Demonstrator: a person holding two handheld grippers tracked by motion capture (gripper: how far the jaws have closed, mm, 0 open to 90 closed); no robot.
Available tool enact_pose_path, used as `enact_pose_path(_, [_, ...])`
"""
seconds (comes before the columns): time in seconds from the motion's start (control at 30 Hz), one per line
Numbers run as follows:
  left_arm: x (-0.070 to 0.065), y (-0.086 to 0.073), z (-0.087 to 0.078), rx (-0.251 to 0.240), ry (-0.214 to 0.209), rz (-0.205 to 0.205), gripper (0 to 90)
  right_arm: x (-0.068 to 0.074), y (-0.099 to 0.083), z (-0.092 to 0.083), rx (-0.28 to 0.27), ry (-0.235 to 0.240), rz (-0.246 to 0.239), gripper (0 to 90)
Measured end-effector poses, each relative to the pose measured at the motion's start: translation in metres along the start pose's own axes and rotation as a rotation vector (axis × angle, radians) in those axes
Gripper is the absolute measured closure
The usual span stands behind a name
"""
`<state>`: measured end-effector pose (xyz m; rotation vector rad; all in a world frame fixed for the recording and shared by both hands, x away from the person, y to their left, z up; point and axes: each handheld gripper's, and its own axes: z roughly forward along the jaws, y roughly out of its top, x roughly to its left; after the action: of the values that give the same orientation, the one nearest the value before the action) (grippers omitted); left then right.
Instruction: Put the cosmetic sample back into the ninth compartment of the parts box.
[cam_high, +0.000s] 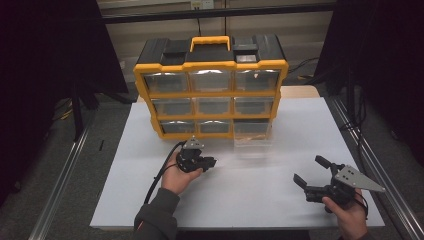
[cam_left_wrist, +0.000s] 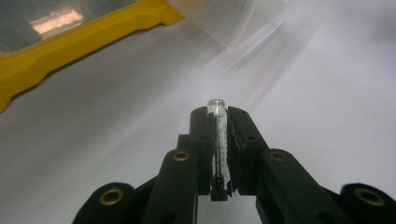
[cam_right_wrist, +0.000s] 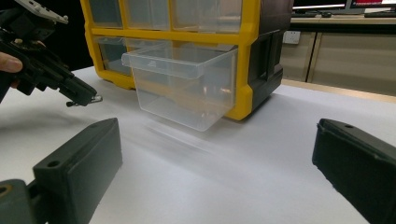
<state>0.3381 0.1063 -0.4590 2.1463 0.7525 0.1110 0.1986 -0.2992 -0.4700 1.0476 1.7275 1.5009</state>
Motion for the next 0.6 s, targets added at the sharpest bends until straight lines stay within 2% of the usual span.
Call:
enact_pose_path(0.17, [-0.002,0.004,-0.004,-0.008,0.002,-0.001,81.5,0.0,0.0,0.001,-0.002,0.0,-0.002,0.8])
enact_pose_path(0.3, [-0.003,0.007,-0.006,-0.053,-0.016,-0.01,81.4,0.0,0.0,0.001,-0.001,0.001,-0.002,0.8])
enact_pose_path(0.43, [-0.004,0.011,-0.009,-0.057,-0.016,-0.014,81.4,0.0,0.0,0.001,-0.001,0.002,-0.001,0.8])
enact_pose_path(0.53, [-0.005,0.016,-0.01,-0.072,-0.033,-0.011,81.5,0.0,0.0,0.001,-0.001,0.004,0.0,0.8])
enact_pose_path(0.6, [-0.006,0.017,-0.011,-0.069,-0.024,-0.011,81.4,0.0,0.0,0.001,-0.001,0.004,0.001,0.8])
